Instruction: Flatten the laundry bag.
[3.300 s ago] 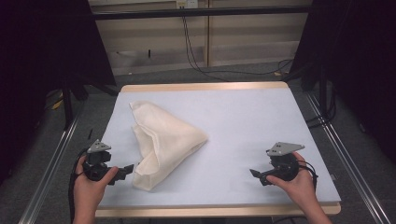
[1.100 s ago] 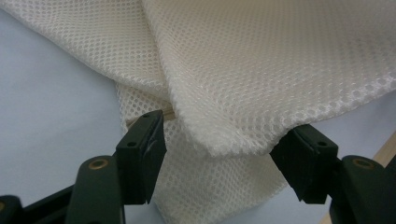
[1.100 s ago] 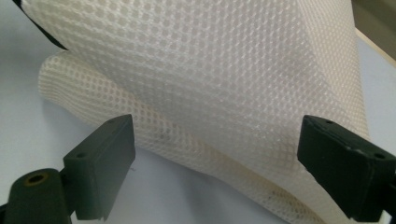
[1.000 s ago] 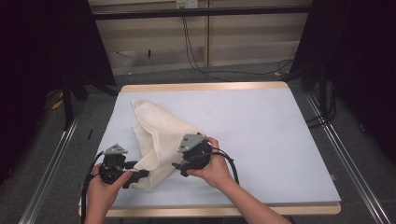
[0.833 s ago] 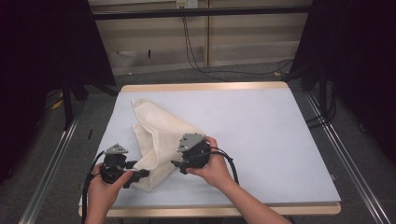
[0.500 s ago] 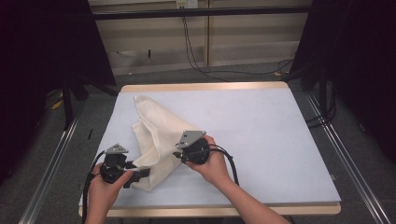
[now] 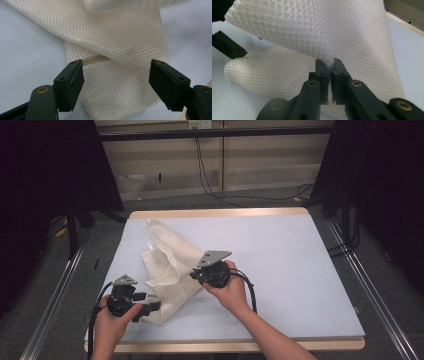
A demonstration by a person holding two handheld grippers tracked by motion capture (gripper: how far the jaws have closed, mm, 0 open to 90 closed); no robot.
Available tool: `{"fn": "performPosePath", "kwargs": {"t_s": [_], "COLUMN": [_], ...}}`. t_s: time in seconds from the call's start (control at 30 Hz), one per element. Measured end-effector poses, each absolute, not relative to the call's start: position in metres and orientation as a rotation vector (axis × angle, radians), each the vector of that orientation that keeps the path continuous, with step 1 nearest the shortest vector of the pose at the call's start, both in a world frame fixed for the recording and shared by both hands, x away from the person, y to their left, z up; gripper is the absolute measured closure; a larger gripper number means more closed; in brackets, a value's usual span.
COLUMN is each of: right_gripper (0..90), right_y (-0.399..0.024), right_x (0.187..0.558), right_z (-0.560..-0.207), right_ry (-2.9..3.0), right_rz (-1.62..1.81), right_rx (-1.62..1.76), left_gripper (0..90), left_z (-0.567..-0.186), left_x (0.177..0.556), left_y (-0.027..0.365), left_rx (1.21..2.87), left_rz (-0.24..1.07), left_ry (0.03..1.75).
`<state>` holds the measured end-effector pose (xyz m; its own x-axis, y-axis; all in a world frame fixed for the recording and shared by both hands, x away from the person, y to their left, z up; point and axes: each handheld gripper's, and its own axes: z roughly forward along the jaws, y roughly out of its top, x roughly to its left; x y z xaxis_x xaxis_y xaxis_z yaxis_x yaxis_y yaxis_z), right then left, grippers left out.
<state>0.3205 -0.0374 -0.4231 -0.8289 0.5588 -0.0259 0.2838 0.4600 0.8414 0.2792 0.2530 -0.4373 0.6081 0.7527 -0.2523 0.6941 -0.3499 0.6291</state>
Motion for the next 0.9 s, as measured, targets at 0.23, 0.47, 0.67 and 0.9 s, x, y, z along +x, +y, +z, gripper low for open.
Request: {"fn": "performPosePath", "kwargs": {"t_s": [0.23,0.47,0.67,0.9], "right_gripper": [85.8,85.8,85.8,85.6], "right_y": [-0.049,-0.062,-0.07,-0.083], "right_x": [0.326,0.333,0.337,0.344], "right_z": [-0.418,-0.413,-0.408,-0.406], "right_ry": [2.369,2.32,2.288,2.247], "right_rz": [1.37,1.426,1.454,1.503], "right_rx": [0.783,0.859,0.911,0.981], "left_gripper": [26.2,25.6,25.6,26.0], "left_z": [-0.438,-0.438,-0.438,-0.439], "left_x": [0.28,0.281,0.281,0.282], "left_y": [0.254,0.257,0.256,0.255], "left_rx": [2.114,2.118,2.126,2.147], "left_rz": [0.109,0.126,0.118,0.115], "left_ry": [1.141,1.144,1.151,1.143]}}
